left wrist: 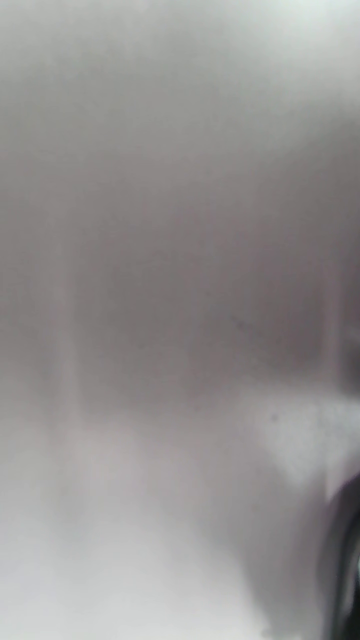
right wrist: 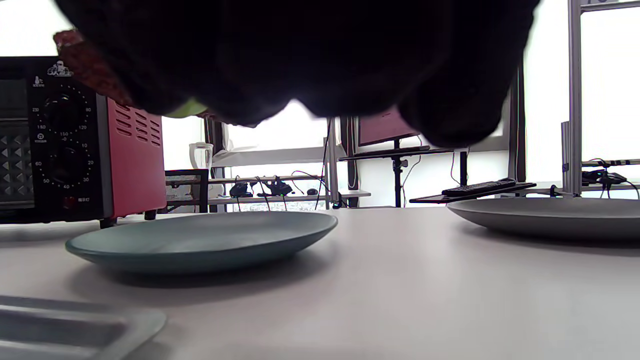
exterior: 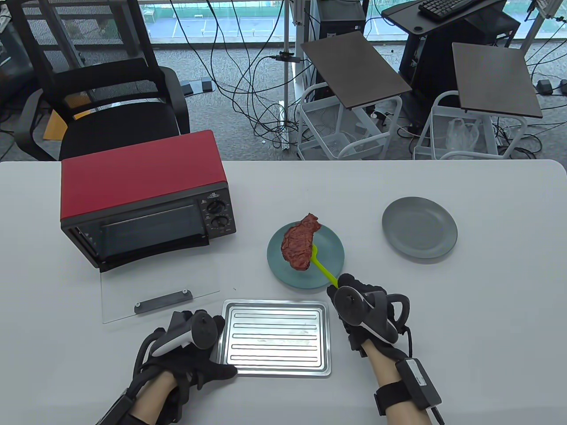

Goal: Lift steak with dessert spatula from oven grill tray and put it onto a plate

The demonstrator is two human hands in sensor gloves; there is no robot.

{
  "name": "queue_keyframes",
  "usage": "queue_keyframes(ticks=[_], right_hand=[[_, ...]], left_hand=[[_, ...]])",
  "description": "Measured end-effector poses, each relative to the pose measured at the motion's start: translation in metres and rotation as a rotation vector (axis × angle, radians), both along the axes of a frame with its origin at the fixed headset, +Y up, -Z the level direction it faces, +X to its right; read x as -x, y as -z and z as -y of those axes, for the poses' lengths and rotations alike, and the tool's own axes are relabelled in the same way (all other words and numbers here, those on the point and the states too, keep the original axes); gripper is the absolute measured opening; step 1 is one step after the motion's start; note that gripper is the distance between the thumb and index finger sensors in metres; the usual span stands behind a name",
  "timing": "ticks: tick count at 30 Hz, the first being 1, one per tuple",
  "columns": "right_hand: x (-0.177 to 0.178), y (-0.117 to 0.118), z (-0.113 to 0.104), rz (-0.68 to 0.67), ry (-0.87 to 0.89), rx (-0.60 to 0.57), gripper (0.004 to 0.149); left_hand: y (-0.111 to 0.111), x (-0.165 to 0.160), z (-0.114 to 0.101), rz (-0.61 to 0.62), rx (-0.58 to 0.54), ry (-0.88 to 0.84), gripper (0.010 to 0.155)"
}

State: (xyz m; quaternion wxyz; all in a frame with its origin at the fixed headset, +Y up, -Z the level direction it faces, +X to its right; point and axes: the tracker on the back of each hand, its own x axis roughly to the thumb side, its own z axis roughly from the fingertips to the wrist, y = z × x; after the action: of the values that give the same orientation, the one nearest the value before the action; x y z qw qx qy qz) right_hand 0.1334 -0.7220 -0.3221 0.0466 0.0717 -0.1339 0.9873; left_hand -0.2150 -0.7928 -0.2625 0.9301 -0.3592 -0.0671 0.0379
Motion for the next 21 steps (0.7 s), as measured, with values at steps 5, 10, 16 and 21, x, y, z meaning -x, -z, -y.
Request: queue_keyframes(ticks=[5, 10, 16, 21], right_hand=[[-0.002, 0.009, 0.015, 0.031, -0.020, 0.041, 0.042], [-0.002, 0.015, 0.025, 0.040, -0.058, 0.078, 0.042], [-0.002, 0.022, 0.031, 0.046, -0.060, 0.112, 0.042], [-0.003, 0.026, 0.031, 0.052, -0.061, 0.122, 0.042]], left_hand=[[0.000, 0.000, 0.000, 0.000, 0.000, 0.000, 0.107], [0.000, 0.000, 0.000, 0.000, 0.000, 0.000, 0.107], [0.000, 0.000, 0.000, 0.000, 0.000, 0.000, 0.107], [0.002, -0.001, 0.000, 0.002, 0.015, -0.006, 0.107]])
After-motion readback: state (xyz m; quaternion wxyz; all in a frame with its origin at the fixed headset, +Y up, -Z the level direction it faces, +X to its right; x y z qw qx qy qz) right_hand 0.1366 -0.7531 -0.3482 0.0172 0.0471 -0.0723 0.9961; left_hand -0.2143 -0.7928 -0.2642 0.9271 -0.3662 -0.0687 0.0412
